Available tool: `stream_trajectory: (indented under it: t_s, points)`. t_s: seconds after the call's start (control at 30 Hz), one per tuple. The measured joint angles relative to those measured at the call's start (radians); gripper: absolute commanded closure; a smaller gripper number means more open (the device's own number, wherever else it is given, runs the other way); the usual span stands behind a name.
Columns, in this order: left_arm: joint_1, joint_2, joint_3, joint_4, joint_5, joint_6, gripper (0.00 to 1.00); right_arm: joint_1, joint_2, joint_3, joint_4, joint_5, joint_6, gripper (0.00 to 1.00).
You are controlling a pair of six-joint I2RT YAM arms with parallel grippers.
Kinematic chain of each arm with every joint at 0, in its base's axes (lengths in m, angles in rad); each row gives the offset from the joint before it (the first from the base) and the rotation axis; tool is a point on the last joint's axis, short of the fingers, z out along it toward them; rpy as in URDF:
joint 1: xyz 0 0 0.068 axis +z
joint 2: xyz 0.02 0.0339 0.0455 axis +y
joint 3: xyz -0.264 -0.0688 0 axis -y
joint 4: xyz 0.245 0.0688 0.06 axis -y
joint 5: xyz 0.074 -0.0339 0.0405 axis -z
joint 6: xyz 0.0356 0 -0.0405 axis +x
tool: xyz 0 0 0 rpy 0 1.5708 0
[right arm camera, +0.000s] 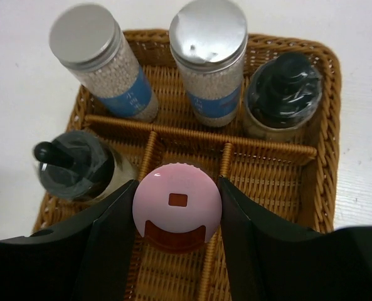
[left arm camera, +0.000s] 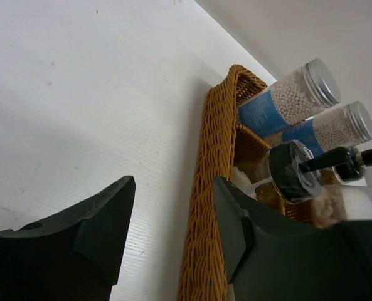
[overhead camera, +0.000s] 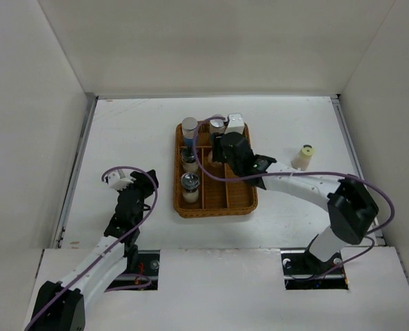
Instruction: Organize the condiment bottles
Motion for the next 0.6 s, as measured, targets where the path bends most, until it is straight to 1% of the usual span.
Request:
stream_trajectory:
  t_s: [0.4,0.5,0.57,0.6]
  points:
    - [-0.001,0.017,0.0,0.017,0.0,0.0,0.49,0.002,0.194,0.071,0.007,-0.015,-0.024,0.51]
    - [-0.003,0.017,0.0,0.018,0.0,0.0,0.49,0.002,0.221,0.078,0.007,-0.003,-0.029,0.45]
    - [-0.006,0.014,0.0,0.018,0.0,0.0,0.49,0.002,0.227,0.084,0.007,0.005,-0.029,0.37]
    - [-0.006,0.012,0.0,0.018,0.0,0.0,0.49,0.003,0.227,0.087,0.006,0.009,-0.029,0.31]
